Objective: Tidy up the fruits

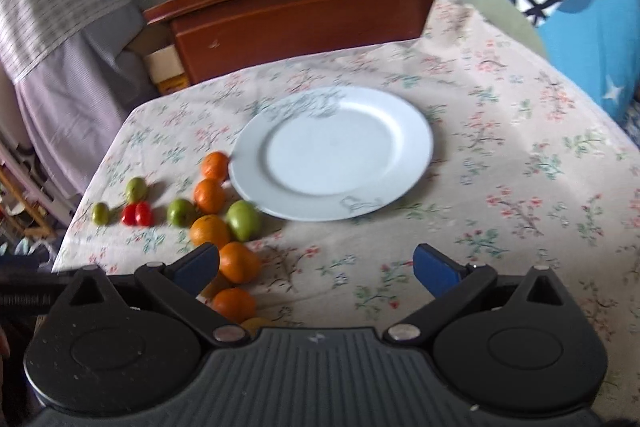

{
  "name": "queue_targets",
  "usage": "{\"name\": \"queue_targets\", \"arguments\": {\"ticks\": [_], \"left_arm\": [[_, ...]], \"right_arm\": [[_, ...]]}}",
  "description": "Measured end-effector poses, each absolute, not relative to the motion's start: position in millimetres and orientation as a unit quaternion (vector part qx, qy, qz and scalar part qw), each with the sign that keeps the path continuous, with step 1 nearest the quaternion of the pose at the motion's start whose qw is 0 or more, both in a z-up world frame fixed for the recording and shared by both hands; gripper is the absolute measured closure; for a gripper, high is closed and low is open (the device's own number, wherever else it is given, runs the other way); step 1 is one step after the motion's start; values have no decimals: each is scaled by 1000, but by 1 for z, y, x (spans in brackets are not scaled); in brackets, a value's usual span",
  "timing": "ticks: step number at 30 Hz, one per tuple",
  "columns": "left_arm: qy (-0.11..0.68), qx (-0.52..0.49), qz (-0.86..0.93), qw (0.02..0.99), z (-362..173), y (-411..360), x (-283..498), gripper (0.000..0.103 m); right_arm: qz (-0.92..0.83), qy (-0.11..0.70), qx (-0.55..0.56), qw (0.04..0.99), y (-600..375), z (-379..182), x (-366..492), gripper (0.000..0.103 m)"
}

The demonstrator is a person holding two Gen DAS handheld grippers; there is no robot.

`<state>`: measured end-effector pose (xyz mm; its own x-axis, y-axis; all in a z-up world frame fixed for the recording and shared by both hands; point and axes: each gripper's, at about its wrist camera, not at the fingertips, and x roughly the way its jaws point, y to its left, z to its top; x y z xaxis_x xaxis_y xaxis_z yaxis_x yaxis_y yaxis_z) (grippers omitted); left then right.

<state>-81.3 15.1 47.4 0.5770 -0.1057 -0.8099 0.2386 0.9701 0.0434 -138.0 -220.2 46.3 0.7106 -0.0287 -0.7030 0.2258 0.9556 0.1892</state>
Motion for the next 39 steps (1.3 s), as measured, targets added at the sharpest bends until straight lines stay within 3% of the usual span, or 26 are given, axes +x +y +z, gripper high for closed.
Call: {"name": "queue_targets", "arguments": {"ticks": [17, 34, 39], "left_arm": [[475, 177, -259, 822, 26, -51, -169, 0], [461, 162, -165, 857, 12, -44, -111, 0], [456, 145, -148, 866, 20, -33, -96, 0]], "right_arm": [[-117, 366, 161, 909, -236, 54, -161, 1], [-136, 366, 135, 911, -223, 44, -163, 1], [-145, 407, 133, 892, -220, 35, -159, 1]]}}
